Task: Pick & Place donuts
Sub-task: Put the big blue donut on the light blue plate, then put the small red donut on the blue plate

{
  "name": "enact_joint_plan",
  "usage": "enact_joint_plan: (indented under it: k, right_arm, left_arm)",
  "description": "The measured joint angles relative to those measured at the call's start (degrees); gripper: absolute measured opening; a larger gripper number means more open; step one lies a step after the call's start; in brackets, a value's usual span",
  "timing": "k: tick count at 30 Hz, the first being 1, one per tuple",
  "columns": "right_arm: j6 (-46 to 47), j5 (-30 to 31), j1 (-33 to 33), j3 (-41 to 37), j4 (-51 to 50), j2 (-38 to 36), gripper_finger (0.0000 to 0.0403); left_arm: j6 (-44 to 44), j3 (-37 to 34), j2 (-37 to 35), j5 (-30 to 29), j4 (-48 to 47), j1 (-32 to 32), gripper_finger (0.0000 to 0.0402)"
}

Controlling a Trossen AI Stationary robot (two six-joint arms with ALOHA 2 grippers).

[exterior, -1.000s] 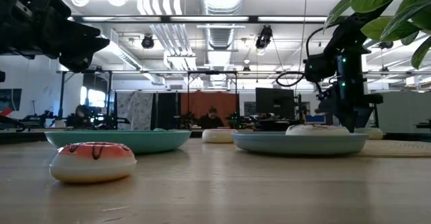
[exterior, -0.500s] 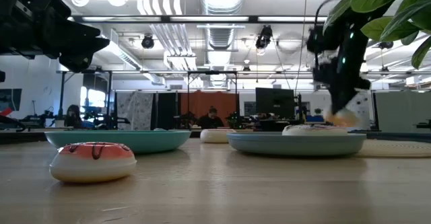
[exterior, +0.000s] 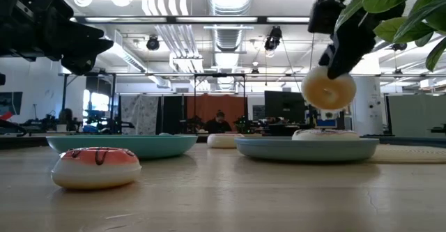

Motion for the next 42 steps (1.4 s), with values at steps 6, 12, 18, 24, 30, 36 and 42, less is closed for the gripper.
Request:
enact_joint_plan:
  k: [6, 12, 18, 24, 30, 36, 42]
  right_arm:
    - [-1.26, 1.40, 4.98, 7.36, 0.62, 11.94, 0.0013]
    - [-1.98, 2.92, 4.96, 14.11, -0.25, 22.51, 0.0013]
    - [-3.06, 5.97, 4.88, 18.83, -3.84, 29.10, 0.0039]
    - [-3.94, 5.34, 4.95, 21.65, -7.25, 30.06, 0.0122]
    - [-6.44, 5.52, 4.97, 22.67, -11.92, 26.30, 0.0196]
    - [-6.86, 13.39, 3.79, 22.89, -4.43, 19.29, 0.0224]
    - [-1.73, 4.93, -2.76, 24.10, -0.63, 22.26, 0.0226]
  left_arm:
    - [0.01, 0.00, 0.00, 0.00, 0.00, 0.00, 0.0117]
    - [0.01, 0.00, -0.01, 0.00, 0.00, -0.01, 0.0117]
    - [0.02, -0.01, -0.02, 0.00, 0.00, -0.01, 0.0117]
    - [0.00, 0.00, -0.02, 0.00, 0.00, 0.01, 0.0117]
    - [0.01, 0.01, -0.02, 0.00, 0.00, 0.01, 0.0117]
    - [0.02, 0.01, -0.01, 0.00, 0.00, -0.01, 0.0117]
    - [0.02, -0.01, 0.00, 0.00, 0.00, -0.01, 0.0117]
